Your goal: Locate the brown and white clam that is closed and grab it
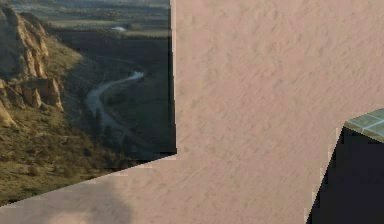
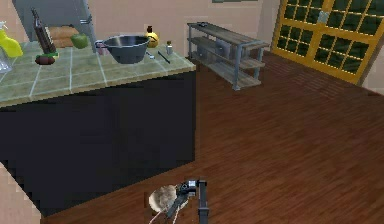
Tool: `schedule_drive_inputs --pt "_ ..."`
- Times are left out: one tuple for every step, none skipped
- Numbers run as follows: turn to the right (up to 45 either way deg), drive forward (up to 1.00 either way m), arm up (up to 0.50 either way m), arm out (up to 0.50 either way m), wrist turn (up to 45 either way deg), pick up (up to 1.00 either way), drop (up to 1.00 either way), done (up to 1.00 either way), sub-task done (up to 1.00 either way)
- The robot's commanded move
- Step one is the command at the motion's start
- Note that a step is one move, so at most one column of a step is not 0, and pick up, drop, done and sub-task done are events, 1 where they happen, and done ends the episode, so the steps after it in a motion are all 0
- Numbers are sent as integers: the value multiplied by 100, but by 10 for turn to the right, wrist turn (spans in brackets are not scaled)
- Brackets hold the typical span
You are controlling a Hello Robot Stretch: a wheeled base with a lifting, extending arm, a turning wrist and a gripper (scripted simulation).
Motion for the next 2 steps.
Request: schedule_drive_inputs --pt "0 0 0 0 450 0 0 0 0" --pt "0 0 0 0 450 0 0 0 0"
